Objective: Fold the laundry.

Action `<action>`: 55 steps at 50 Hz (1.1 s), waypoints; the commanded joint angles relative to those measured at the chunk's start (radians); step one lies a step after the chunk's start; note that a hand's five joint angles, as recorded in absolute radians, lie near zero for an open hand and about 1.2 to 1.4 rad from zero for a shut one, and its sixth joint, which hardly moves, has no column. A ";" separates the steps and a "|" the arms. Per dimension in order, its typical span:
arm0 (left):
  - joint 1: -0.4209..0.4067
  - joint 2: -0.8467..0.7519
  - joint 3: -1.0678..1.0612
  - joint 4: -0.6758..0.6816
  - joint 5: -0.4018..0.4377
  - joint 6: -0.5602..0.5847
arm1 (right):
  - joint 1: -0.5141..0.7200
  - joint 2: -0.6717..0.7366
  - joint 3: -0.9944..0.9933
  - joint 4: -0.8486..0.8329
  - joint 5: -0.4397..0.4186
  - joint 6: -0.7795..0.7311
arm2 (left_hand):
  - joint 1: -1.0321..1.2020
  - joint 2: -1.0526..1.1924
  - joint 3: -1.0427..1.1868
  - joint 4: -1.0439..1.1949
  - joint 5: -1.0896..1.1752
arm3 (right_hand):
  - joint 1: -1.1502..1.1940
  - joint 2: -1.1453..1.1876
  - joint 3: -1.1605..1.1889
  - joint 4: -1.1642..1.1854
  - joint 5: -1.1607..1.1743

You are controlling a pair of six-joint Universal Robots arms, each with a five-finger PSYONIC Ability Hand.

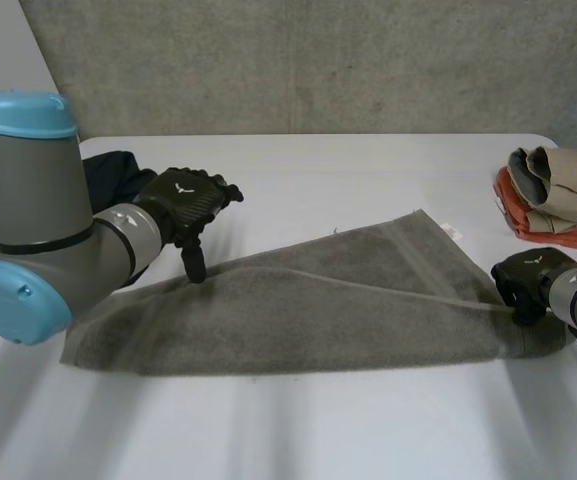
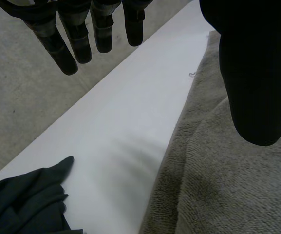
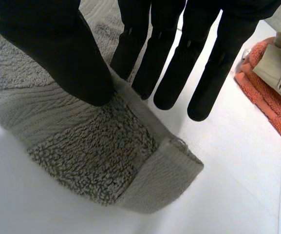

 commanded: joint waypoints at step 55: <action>-0.050 -0.148 0.561 0.357 -0.273 0.124 | 0.072 0.012 -0.643 0.022 -0.130 0.246 | 1.207 1.193 1.189 1.197 1.171 | 0.270 0.225 0.230 0.224 0.235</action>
